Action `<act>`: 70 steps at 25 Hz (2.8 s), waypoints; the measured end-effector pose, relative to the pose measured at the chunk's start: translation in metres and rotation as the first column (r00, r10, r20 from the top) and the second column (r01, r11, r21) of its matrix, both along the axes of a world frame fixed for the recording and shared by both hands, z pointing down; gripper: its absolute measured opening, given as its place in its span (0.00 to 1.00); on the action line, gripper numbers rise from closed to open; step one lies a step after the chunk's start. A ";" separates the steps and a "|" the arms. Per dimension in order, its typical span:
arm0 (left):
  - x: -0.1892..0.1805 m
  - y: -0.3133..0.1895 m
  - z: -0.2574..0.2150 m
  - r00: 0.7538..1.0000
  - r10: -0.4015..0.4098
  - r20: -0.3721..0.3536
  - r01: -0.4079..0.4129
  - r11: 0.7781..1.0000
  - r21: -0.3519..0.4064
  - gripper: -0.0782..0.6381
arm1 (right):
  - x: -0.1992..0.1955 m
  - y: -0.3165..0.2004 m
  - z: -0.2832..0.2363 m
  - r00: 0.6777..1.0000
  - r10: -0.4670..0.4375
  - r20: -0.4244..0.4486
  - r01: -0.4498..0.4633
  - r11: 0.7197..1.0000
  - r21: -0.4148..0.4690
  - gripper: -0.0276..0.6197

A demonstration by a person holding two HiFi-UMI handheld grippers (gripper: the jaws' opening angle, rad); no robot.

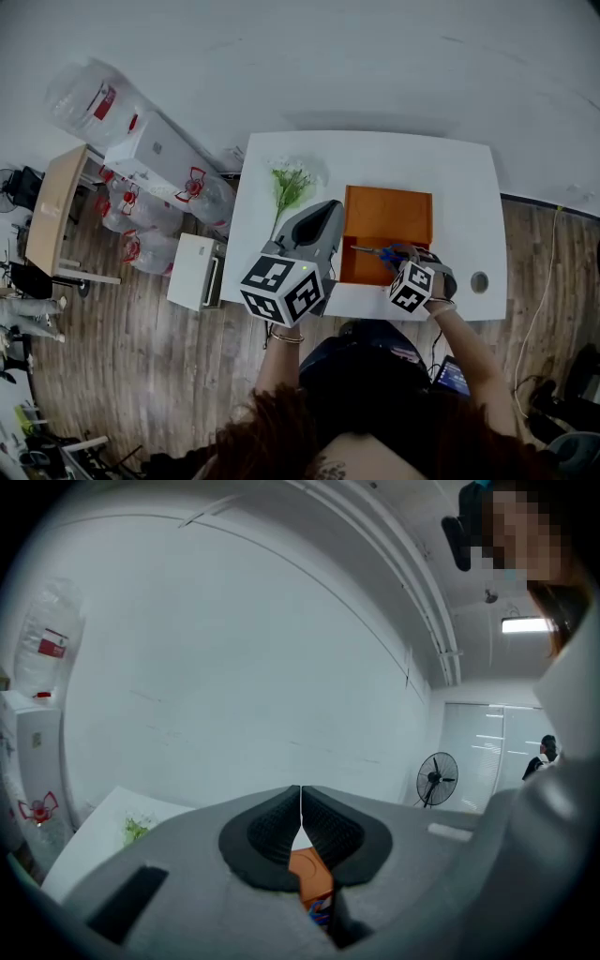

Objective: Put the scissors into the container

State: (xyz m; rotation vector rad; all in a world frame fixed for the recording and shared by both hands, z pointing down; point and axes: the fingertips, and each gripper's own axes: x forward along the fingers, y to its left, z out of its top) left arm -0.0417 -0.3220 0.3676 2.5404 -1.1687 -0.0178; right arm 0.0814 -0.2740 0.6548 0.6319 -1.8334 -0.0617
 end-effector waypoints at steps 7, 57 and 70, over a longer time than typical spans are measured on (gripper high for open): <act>-0.003 -0.007 0.004 1.000 -0.014 0.006 0.014 1.000 -0.016 0.13 | -0.003 -0.003 0.018 0.998 -0.041 -0.049 0.038 0.997 -0.068 0.15; 0.008 0.007 0.026 0.999 -0.015 0.049 0.019 0.996 -0.086 0.13 | -0.005 -0.003 0.037 0.994 -0.104 -0.028 0.095 0.969 -0.226 0.17; 0.013 0.017 0.023 0.998 0.007 0.066 -0.002 0.997 -0.074 0.13 | -0.010 -0.006 0.010 0.993 0.038 0.108 -0.017 0.982 -0.188 0.20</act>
